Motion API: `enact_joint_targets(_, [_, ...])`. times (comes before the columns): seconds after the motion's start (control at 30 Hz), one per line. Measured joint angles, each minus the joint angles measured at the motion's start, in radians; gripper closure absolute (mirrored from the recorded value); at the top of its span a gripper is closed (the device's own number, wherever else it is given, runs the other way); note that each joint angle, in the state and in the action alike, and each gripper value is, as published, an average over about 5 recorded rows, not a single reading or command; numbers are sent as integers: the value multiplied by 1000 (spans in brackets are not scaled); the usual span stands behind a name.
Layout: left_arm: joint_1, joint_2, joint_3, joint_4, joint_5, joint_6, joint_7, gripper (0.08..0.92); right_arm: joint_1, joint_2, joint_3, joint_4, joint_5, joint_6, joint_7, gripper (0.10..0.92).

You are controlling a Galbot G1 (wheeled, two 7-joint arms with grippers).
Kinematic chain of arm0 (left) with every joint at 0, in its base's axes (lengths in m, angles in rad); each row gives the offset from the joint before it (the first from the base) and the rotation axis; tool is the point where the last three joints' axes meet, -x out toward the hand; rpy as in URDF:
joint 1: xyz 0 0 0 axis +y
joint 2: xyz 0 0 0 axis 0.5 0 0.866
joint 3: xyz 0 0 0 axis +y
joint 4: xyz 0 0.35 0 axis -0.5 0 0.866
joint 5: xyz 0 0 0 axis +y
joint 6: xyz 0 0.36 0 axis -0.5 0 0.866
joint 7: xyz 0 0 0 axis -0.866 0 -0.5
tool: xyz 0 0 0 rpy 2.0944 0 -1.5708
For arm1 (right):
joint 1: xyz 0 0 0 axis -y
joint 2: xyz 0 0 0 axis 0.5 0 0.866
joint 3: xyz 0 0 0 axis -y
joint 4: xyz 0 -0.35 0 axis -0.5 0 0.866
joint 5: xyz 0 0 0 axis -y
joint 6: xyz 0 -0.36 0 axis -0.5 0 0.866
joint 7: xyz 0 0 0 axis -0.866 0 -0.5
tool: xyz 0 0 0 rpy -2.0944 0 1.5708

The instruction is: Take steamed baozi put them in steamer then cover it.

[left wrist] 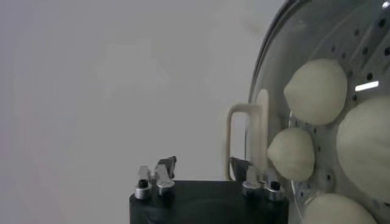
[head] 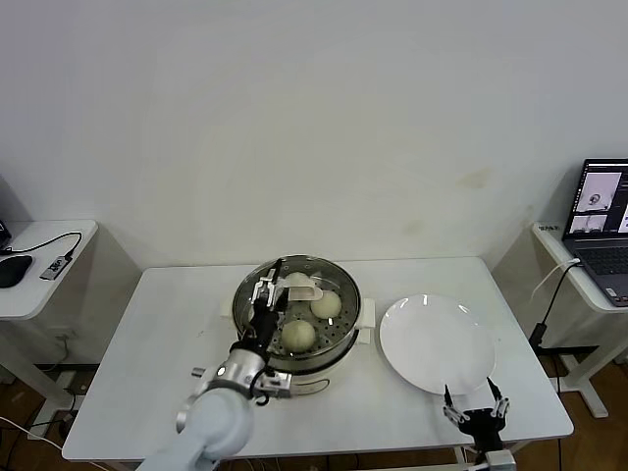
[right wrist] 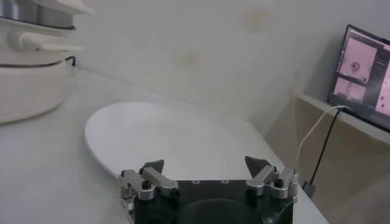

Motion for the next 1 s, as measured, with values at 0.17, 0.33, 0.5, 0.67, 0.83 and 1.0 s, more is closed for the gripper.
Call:
enact_joint_targets(0.17, [113, 11, -50, -99, -108, -28, -50, 179, 4, -1, -6, 0, 2, 7, -2, 203])
enact_joint_targets(0.33, [276, -9, -157, -162, -317, -105, -124, 177, 7, -4, -18, 5, 8, 17, -6, 203])
enact_joint_targets(0.5, [437, -42, -297, -185, -633, -192, -201, 177, -7, -21, -40, 22, 25, 28, -11, 203])
enact_joint_targets(0.67, [565, -80, -419, -190, -936, -267, -262, 177, -31, -47, -62, 52, 60, 37, -19, 203])
enact_joint_targets(0.83, [648, -104, -494, -166, -1148, -343, -287, 177, -69, -75, -74, 88, 94, 38, -27, 203])
enact_joint_targets(1.0, [701, -114, -549, -121, -1308, -402, -273, 177, -101, -85, -79, 115, 105, 43, -30, 203])
